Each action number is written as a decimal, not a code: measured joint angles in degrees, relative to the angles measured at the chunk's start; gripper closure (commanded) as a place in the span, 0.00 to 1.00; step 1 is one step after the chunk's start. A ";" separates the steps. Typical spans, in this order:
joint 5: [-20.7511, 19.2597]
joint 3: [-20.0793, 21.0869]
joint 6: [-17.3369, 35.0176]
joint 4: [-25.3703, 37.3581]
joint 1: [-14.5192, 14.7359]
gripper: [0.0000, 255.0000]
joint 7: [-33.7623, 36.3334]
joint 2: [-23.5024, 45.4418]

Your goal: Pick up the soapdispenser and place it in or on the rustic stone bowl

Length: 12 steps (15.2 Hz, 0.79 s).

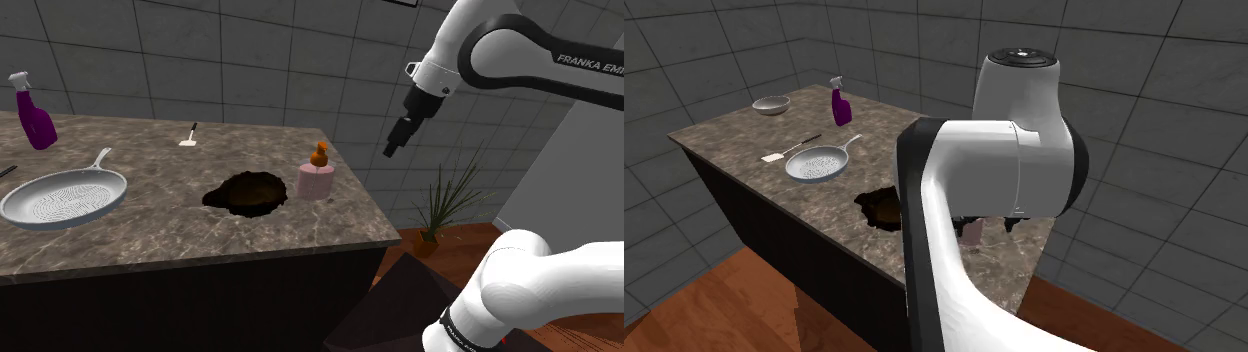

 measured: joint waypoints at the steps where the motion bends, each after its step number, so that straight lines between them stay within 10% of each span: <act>1: 0.00 0.00 0.00 0.00 0.00 0.00 0.00 0.00; 12: -2.35 -6.42 9.30 7.89 4.98 0.00 -19.47 22.69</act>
